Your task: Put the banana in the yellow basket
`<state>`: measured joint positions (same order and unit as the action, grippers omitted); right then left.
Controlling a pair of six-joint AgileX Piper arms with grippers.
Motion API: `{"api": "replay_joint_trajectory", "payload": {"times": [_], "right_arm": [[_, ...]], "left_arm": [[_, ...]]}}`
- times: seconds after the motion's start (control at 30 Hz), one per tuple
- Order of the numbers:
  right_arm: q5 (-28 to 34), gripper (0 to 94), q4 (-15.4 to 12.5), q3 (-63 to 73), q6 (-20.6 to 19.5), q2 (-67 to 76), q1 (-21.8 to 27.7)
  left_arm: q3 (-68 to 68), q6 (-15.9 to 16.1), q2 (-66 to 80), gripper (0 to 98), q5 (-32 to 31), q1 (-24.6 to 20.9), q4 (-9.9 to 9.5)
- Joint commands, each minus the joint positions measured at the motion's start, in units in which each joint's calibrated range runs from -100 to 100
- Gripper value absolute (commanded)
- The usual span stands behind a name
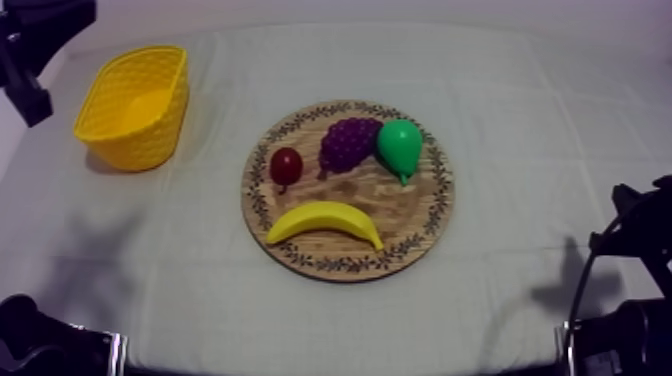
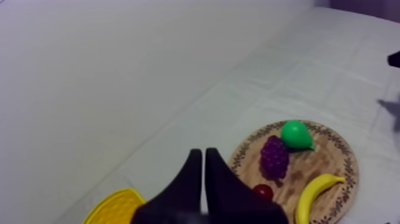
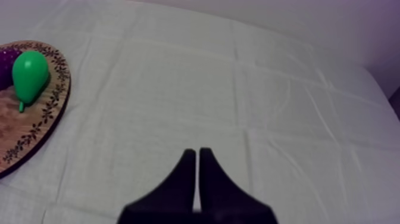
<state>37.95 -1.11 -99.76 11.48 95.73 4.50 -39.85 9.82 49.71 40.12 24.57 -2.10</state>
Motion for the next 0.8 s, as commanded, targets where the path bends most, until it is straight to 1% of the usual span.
{"api": "replay_joint_trajectory", "payload": {"times": [0.0,0.1,0.3,0.4,0.57,0.67,0.77], "right_arm": [[0.0,0.3,0.1,0.0,0.0,0.0,0.0],[0.0,0.3,0.1,0.0,0.0,0.0,0.0],[0.0,0.3,0.1,0.0,0.0,0.0,0.0],[0.0,0.3,0.1,0.0,0.0,0.0,0.0],[0.0,0.3,0.1,0.0,0.0,0.0,0.0],[0.0,0.3,0.1,0.0,0.0,0.0,0.0],[0.0,0.3,0.1,0.0,0.0,0.0,0.0]], "left_arm": [[1.1,0.4,-3.7,0.6,-0.1,3.7,-0.38],[1.7,0.6,-6.8,1.1,-0.2,6.5,-1.47],[1.9,-0.4,-11.8,1.8,2.0,11.8,-4.64],[1.4,-1.3,-13.6,1.9,3.8,13.3,-5.51],[-0.7,-4.0,-16.2,2.0,6.6,15.9,-7.71],[-2.7,-4.6,-17.9,2.6,6.5,17.4,-9.25],[-5.6,-4.4,-19.7,3.2,4.9,18.2,-10.91]]}}
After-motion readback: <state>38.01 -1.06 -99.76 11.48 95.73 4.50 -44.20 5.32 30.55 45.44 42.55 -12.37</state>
